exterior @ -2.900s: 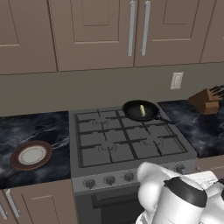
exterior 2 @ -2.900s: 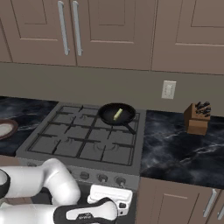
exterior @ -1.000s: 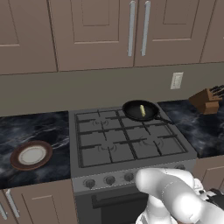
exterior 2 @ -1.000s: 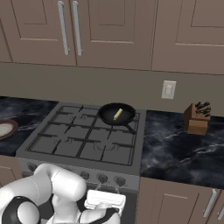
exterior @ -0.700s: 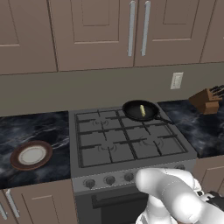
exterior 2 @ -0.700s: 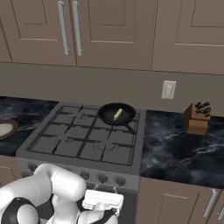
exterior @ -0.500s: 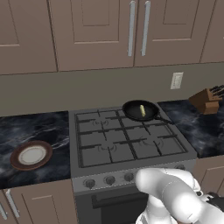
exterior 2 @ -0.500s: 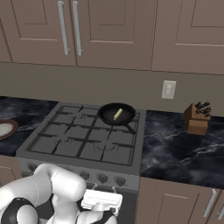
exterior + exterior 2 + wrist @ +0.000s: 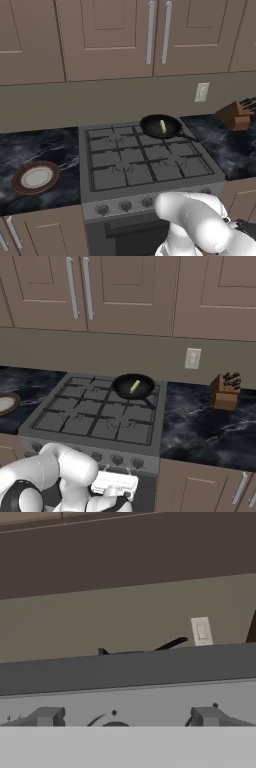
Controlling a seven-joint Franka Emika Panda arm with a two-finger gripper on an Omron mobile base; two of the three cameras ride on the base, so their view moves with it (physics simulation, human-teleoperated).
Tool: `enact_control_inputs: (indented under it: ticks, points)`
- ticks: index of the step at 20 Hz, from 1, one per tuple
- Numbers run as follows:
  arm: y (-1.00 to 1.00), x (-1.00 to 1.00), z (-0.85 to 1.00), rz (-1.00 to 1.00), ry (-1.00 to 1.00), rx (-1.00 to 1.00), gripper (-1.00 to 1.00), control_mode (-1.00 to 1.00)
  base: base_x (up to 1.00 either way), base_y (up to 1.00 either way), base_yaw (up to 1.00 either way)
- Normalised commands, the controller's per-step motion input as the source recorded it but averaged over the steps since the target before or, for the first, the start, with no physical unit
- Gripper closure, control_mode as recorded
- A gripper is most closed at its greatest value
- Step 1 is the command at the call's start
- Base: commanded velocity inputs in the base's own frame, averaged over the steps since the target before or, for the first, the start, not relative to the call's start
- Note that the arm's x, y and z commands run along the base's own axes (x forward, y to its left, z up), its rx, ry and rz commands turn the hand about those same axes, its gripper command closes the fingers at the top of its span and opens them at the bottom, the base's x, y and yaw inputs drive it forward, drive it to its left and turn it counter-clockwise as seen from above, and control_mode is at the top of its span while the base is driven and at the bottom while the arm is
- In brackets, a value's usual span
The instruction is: Pick up the butter stick and place it in the pan. Then turn on the burner for the pan.
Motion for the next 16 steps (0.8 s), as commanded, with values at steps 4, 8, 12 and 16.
enact_control_inputs:
  ticks: [4,8,12,16]
  points:
    - [0.05,0.12,0.07,0.00,0.00,0.00,-1.00,-1.00,0.00,0.00,0.00]
    - [0.14,0.07,0.00,0.00,0.00,0.00,-1.00,-1.00,0.00,0.00,0.00]
    - [0.12,0.01,0.00,0.00,0.00,0.00,-1.00,-1.00,0.00,0.00,0.00]
    - [0.02,0.04,0.00,0.00,0.00,0.00,-1.00,-1.00,0.00,0.00,0.00]
